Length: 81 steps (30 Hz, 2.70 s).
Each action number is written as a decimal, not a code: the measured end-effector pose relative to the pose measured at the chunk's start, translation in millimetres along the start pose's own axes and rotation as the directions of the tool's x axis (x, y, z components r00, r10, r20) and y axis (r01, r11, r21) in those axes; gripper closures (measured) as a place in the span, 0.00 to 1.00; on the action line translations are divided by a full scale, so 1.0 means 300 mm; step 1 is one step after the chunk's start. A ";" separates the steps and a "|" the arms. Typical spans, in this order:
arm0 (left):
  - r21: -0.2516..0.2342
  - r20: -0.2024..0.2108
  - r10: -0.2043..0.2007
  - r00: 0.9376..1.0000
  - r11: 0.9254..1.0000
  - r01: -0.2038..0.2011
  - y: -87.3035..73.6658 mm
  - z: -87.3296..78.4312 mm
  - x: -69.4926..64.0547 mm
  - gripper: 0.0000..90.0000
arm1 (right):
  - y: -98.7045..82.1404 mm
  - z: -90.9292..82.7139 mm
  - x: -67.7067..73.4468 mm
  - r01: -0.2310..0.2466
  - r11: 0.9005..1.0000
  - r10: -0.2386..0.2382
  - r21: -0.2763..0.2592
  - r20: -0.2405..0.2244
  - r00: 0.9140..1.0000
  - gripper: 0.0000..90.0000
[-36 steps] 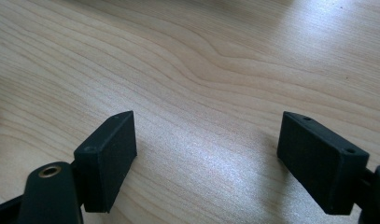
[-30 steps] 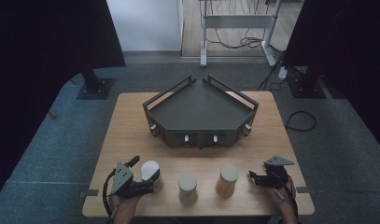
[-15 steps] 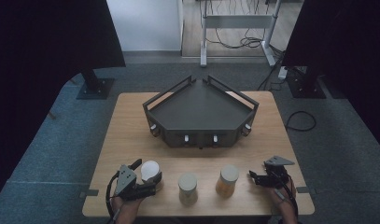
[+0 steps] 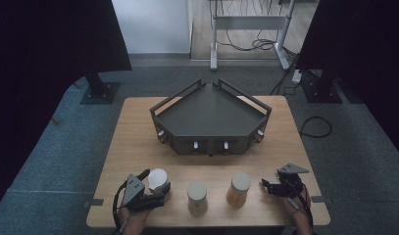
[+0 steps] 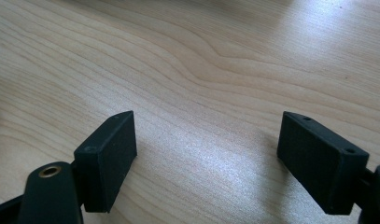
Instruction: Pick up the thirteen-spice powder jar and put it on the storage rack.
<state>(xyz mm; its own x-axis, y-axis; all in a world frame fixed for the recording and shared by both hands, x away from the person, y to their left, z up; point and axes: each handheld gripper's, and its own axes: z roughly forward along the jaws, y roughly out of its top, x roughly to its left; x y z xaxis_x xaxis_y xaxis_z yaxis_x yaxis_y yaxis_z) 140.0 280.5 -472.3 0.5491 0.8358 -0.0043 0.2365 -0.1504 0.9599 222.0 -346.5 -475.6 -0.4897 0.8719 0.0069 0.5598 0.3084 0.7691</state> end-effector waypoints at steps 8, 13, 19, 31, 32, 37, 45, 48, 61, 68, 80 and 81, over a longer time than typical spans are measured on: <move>0.017 -0.003 0.009 1.000 1.000 -0.009 -0.006 0.008 0.001 0.14 | 0.000 0.000 -0.001 -0.001 1.000 0.001 0.000 -0.001 1.000 0.21; -0.003 0.014 0.007 1.000 1.000 -0.007 -0.023 -0.001 0.014 0.29 | 0.000 0.000 -0.001 -0.001 1.000 0.001 0.000 -0.001 1.000 0.21; -0.013 -0.011 0.014 1.000 1.000 -0.014 -0.031 -0.001 -0.003 0.33 | 0.000 0.000 0.000 0.000 1.000 0.000 0.000 0.000 1.000 0.21; -0.021 -0.027 -0.002 1.000 1.000 0.002 -0.036 0.002 -0.013 0.34 | 0.001 0.000 0.002 0.003 1.000 -0.003 0.001 0.002 1.000 0.21; -0.021 -0.029 -0.007 1.000 1.000 0.006 -0.035 0.002 -0.013 0.34 | 0.001 0.000 0.002 0.003 1.000 -0.003 0.001 0.002 1.000 0.21; -0.030 -0.038 -0.046 0.998 0.999 0.045 -0.039 -0.002 -0.010 0.34 | 0.001 0.001 0.003 0.004 1.000 -0.004 0.001 0.003 1.000 0.21; -0.055 -0.034 -0.042 0.999 0.998 0.041 -0.025 -0.012 -0.018 0.34 | 0.001 0.001 0.003 0.003 1.000 -0.003 0.001 0.003 1.000 0.21; -0.055 -0.037 -0.036 0.999 0.998 0.034 -0.018 -0.012 -0.023 0.34 | 0.001 0.000 0.003 0.003 1.000 -0.003 0.001 0.003 1.000 0.21; -0.064 -0.062 -0.007 0.998 0.998 0.003 0.022 -0.024 -0.037 0.34 | 0.001 0.001 0.004 0.005 1.000 -0.005 0.002 0.004 1.000 0.21; -0.072 -0.064 -0.007 0.998 0.997 0.003 0.048 -0.027 -0.033 0.34 | 0.001 0.001 0.005 0.005 1.000 -0.005 0.002 0.005 1.000 0.21; -0.082 -0.054 0.003 0.999 0.997 -0.007 0.091 -0.022 -0.023 0.34 | 0.001 0.001 0.005 0.005 1.000 -0.005 0.002 0.006 1.000 0.21; -0.082 -0.054 0.006 0.999 0.997 -0.011 0.096 -0.021 -0.022 0.34 | 0.001 0.001 0.005 0.005 1.000 -0.005 0.002 0.006 1.000 0.21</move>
<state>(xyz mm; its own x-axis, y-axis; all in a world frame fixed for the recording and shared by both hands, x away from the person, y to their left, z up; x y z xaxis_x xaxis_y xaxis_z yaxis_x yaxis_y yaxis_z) 138.0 274.1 -442.7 0.5068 0.8619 0.0166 0.1637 -0.1151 0.9798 221.6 -344.9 -475.4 -0.4887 0.8725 -0.0005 0.5590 0.3136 0.7676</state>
